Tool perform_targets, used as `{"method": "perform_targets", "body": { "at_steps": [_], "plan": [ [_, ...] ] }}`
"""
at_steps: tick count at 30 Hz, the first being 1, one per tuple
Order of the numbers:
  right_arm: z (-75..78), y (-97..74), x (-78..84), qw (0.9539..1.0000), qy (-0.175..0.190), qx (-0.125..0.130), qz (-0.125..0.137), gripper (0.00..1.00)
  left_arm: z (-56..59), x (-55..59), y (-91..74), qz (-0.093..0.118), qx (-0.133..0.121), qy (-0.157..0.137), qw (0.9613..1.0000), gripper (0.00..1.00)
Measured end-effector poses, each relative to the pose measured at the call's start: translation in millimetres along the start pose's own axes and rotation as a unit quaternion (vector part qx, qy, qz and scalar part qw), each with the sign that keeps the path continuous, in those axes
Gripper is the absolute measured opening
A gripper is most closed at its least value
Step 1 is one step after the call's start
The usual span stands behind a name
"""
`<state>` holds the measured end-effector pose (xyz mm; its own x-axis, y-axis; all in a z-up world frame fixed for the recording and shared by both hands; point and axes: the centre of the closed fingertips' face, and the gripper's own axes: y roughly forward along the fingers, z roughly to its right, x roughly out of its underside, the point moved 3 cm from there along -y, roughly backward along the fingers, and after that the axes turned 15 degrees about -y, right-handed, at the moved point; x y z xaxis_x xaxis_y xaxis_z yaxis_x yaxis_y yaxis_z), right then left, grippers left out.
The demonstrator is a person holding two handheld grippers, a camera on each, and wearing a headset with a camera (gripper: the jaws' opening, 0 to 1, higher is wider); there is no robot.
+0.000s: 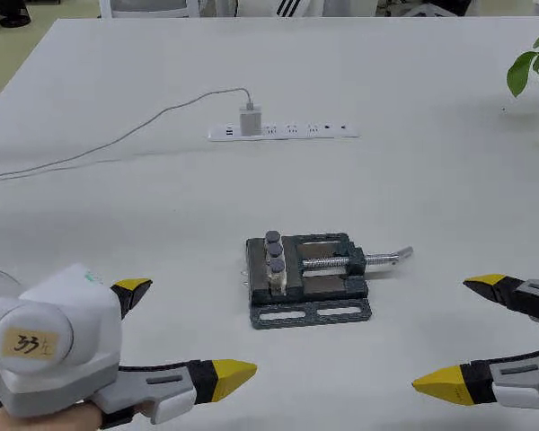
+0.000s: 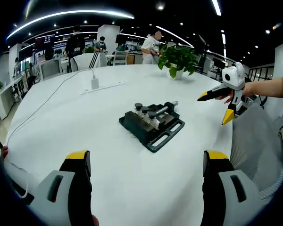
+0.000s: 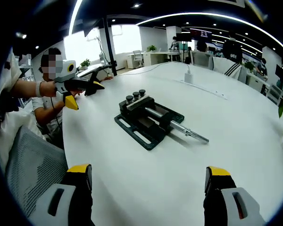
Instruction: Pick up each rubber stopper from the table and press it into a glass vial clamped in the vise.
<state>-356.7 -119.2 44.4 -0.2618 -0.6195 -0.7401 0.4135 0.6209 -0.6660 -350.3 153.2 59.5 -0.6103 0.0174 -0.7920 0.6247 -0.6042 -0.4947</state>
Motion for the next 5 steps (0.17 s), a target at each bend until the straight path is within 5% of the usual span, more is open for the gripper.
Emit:
{"method": "perform_targets", "body": {
  "at_steps": [5],
  "plan": [
    [-1.8,-1.3,0.9,1.0,0.0,0.0,-0.002,0.99,-0.1,-0.6,-1.1,0.005,-0.004,-0.002,1.0,0.98]
  ]
}}
